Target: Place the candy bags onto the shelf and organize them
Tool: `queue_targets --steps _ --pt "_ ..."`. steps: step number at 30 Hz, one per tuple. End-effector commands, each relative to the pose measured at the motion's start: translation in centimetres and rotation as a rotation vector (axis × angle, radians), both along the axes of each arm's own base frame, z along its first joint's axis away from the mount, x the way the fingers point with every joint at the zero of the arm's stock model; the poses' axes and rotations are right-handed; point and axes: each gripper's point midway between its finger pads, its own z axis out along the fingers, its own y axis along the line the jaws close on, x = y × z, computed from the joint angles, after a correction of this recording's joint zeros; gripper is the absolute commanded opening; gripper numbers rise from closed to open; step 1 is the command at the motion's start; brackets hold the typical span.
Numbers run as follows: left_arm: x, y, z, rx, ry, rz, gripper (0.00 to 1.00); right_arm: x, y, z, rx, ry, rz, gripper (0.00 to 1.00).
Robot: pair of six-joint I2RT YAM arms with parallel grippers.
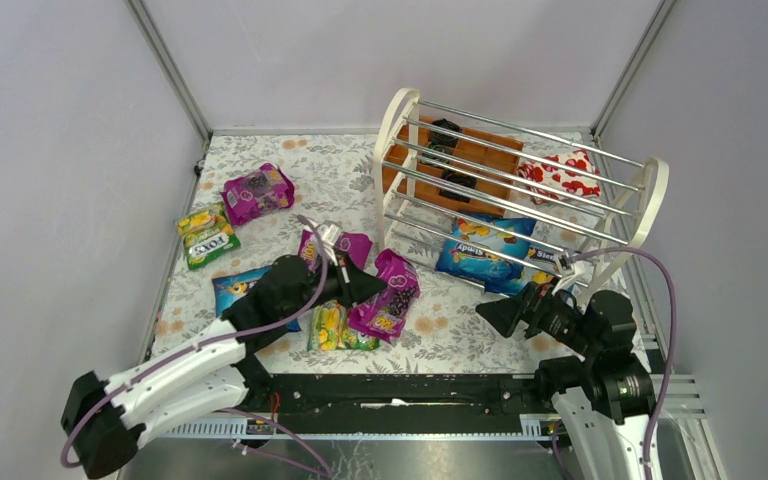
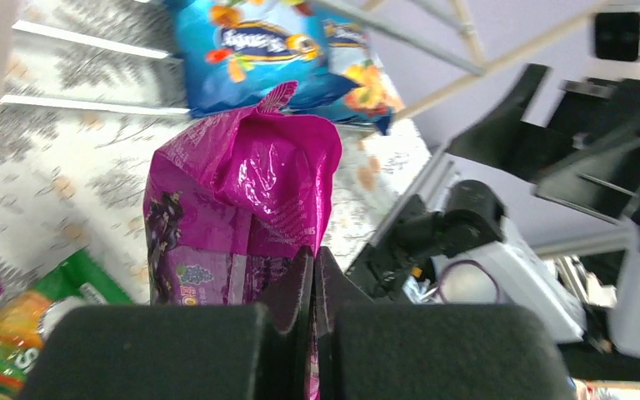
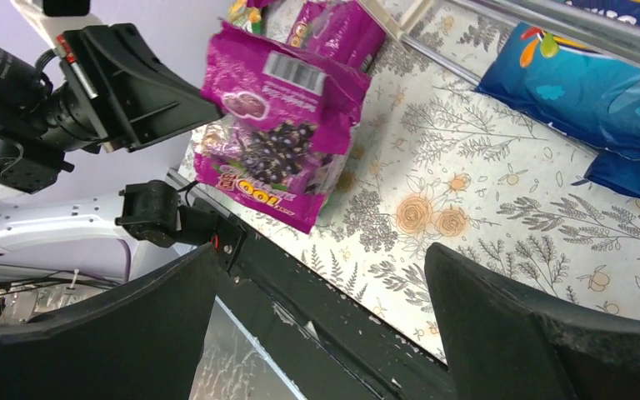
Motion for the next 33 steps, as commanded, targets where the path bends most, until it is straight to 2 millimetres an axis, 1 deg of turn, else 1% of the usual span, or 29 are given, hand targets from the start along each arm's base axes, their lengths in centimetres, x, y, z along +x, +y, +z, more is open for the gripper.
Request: queue_targets --steps 1,4,7,10,11,14,15,18,19,20,23,24,27,30,32,33 --pt "-3.6 -0.2 9.6 -0.219 -0.257 -0.186 0.0 -1.3 -0.6 2.8 -0.018 -0.092 -0.015 1.0" --pt "-4.8 0.4 13.0 -0.274 -0.311 -0.215 0.0 -2.0 -1.0 4.2 -0.024 -0.124 -0.034 1.0" --pt "-4.8 0.5 16.6 -0.33 -0.323 -0.203 0.0 -2.6 -1.1 5.6 -0.016 -0.153 -0.037 1.0" --pt "-5.1 -0.1 21.3 -0.448 -0.339 -0.227 0.0 -2.8 -1.0 7.5 0.029 -0.188 -0.046 1.0" --pt "-5.1 -0.6 22.9 -0.499 -0.326 -0.248 0.0 -2.8 -0.9 8.3 0.04 -0.206 -0.044 1.0" --pt "-5.7 -1.6 27.8 -0.634 -0.36 -0.33 0.0 -2.7 -1.0 10.9 0.055 -0.251 -0.052 1.0" --pt "-5.8 -1.9 29.4 -0.669 -0.376 -0.349 0.0 -2.8 -1.1 12.2 0.055 -0.274 -0.056 1.0" --pt "-5.5 -3.1 33.0 -0.736 -0.41 -0.379 0.0 -2.5 -1.4 15.1 0.058 -0.315 -0.08 1.0" --pt "-5.4 -3.5 34.1 -0.759 -0.418 -0.387 0.0 -2.2 -1.5 16.0 0.067 -0.322 -0.097 1.0" --pt "-5.3 -3.8 35.6 -0.787 -0.433 -0.39 0.0 -1.8 -1.7 17.0 0.081 -0.317 -0.122 1.0" --pt "-4.2 -5.4 37.9 -0.848 -0.433 -0.387 0.0 -0.6 -2.4 20.3 0.169 -0.289 -0.218 1.0" --pt "-3.8 -5.9 38.6 -0.872 -0.432 -0.39 0.0 0.2 -2.9 21.1 0.193 -0.263 -0.266 1.0" --pt "-2.9 -7.4 40.2 -0.958 -0.406 -0.413 0.0 1.4 -4.0 24.0 0.256 -0.253 -0.366 1.0" --pt "-1.8 -9.2 40.8 -1.008 -0.376 -0.436 0.0 2.4 -4.7 26.2 0.311 -0.271 -0.425 1.0" --pt "-0.8 -10.4 40.5 -1.023 -0.346 -0.435 0.0 3.2 -4.7 27.4 0.35 -0.279 -0.437 1.0" --pt "-0.5 -10.6 40.5 -1.033 -0.345 -0.432 0.0 3.5 -4.6 27.9 0.368 -0.28 -0.435 1.0"
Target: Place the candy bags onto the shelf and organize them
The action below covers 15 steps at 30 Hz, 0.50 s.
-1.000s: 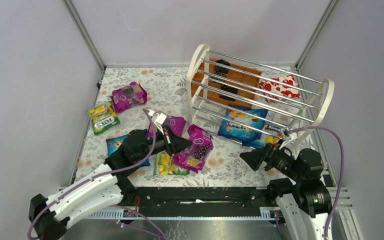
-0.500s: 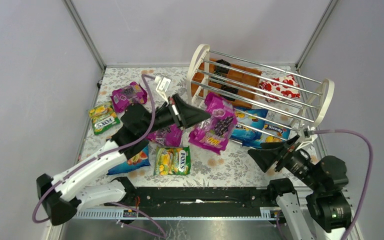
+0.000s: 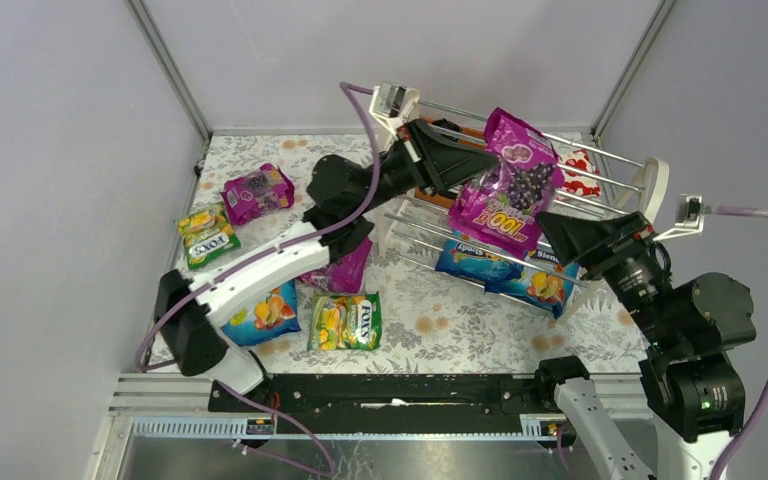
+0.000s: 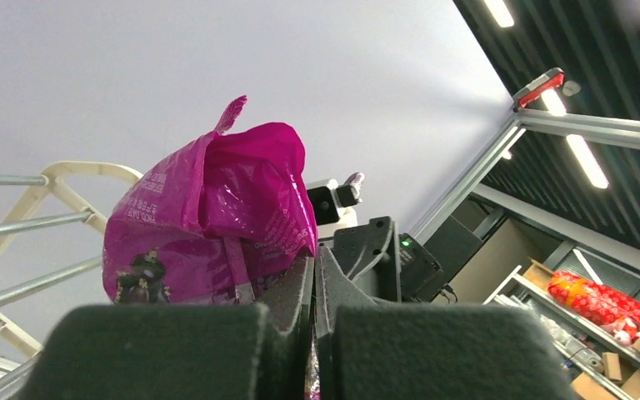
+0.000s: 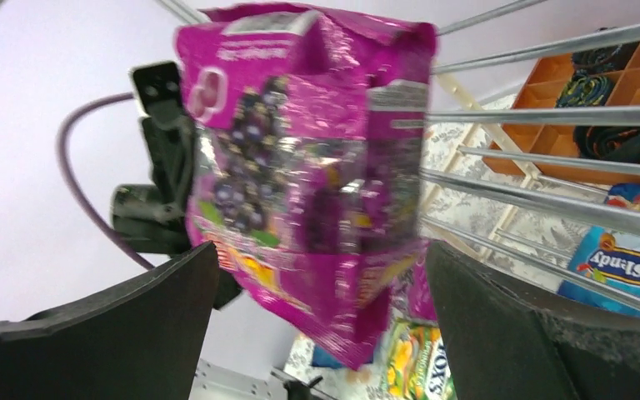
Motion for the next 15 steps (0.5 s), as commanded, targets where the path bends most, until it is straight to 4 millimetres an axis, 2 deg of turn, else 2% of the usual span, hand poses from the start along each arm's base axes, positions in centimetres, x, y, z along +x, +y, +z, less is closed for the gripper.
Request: queue_targets --steps 1,5,10,13,15 --pt "-1.0 2.2 6.1 -0.248 -0.061 -0.024 0.0 1.8 -0.7 4.3 0.137 -0.06 -0.06 1.0" --pt "0.3 1.5 6.0 -0.264 -0.038 0.005 0.0 3.5 -0.4 5.3 0.162 -0.068 -0.059 0.94" --pt "1.9 0.7 5.9 -0.265 -0.01 0.04 0.0 5.6 -1.5 5.5 0.128 -0.08 -0.143 0.84" --pt "2.3 0.5 6.1 -0.28 -0.006 0.027 0.0 6.0 -2.7 4.9 0.038 -0.065 -0.214 0.84" --pt "2.7 0.6 6.4 -0.284 -0.012 0.03 0.0 5.9 -4.0 4.3 -0.013 -0.053 -0.287 0.88"
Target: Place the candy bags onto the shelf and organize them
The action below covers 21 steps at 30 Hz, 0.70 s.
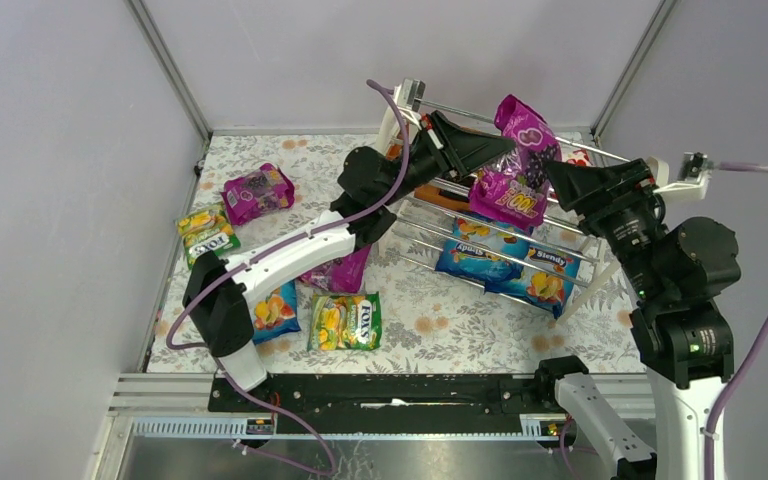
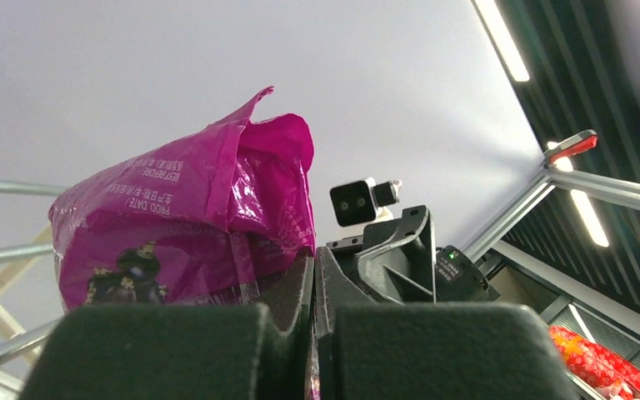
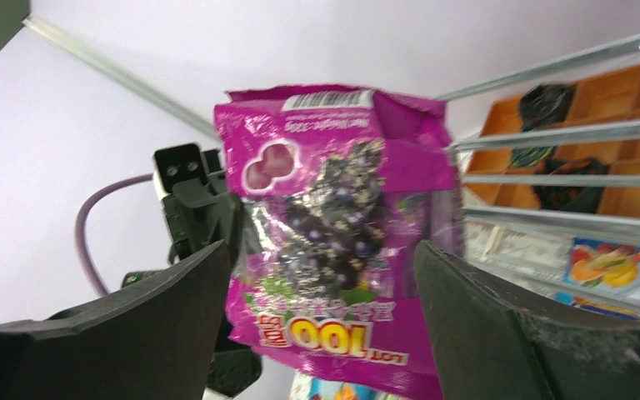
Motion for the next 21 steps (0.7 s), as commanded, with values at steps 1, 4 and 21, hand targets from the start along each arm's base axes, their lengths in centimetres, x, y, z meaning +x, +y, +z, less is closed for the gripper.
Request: queue_targets --steps 1,4,21 --pt "-1.9 4.6 8.8 -0.265 -0.143 0.021 0.0 -0.7 -3.3 1.9 -0.111 -0.068 -0.175 0.9" --pt "-0.2 4.5 8.3 -0.258 -0.104 0.041 0.0 -0.1 -4.1 1.2 -0.156 -0.055 -0.217 0.92" --pt "10.7 3.4 -2.4 0.003 0.242 0.135 0.0 4.4 -3.0 -1.1 -0.267 -0.011 -0.182 0.91"
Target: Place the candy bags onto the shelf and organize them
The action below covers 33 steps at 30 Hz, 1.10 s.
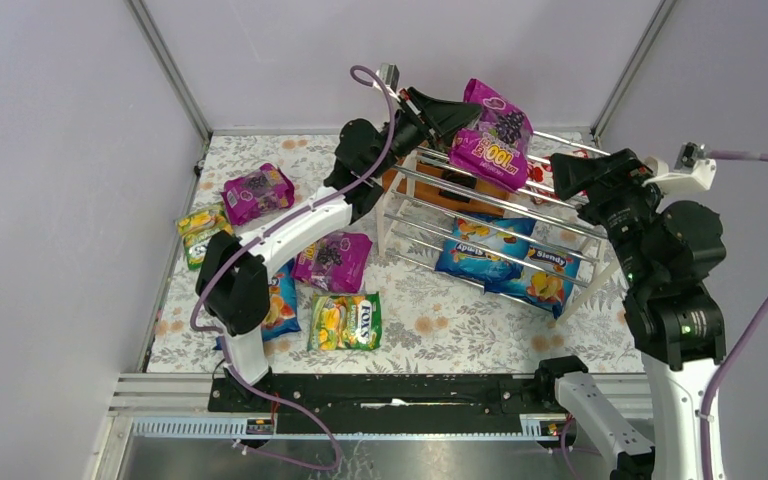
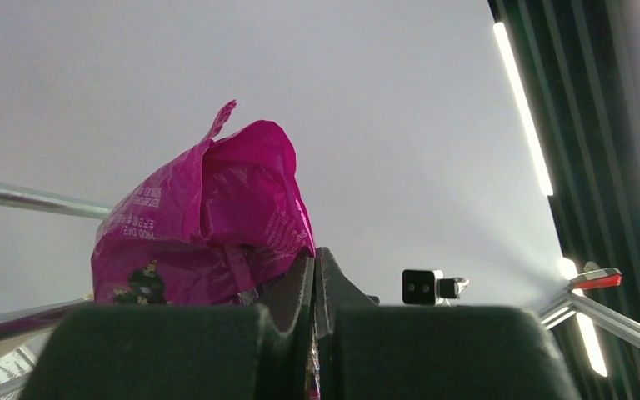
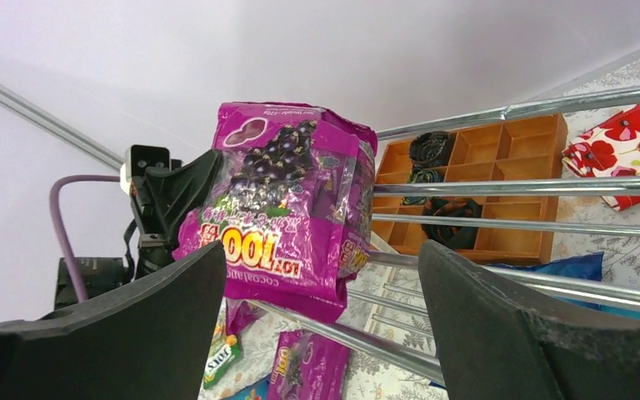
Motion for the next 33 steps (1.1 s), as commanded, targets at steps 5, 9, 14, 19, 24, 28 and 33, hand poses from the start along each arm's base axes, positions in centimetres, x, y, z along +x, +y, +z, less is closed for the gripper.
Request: queue_targets --steps 5,9,14,19,24,28,33 --pt "-0.6 2.0 0.8 0.075 -0.061 0.094 0.35 4.3 4.1 -0.4 -0.086 0.117 0.21 0.86" --pt "-1.3 2.6 1.8 0.152 -0.139 0.134 0.62 5.6 6.1 -1.0 -0.06 0.175 0.316 0.91" --pt "-2.1 4.7 3.7 0.306 -0.277 0.263 0.87 6.5 6.1 -1.9 -0.075 0.234 0.31 0.97" --pt "-3.9 6.6 4.9 0.448 -0.377 0.305 0.99 7.0 5.6 -2.0 -0.077 0.233 0.272 0.93" --pt "-6.4 8.6 6.0 0.481 -0.446 0.318 0.99 7.5 7.0 -2.5 -0.02 0.241 0.337 0.81" --pt "-7.9 10.7 6.9 0.519 -0.485 0.362 0.99 7.7 7.4 -3.0 0.0 0.245 0.352 0.81" --pt "-8.7 13.8 6.3 0.575 -0.483 0.47 0.99 7.8 8.4 -3.8 0.001 0.257 0.384 0.87"
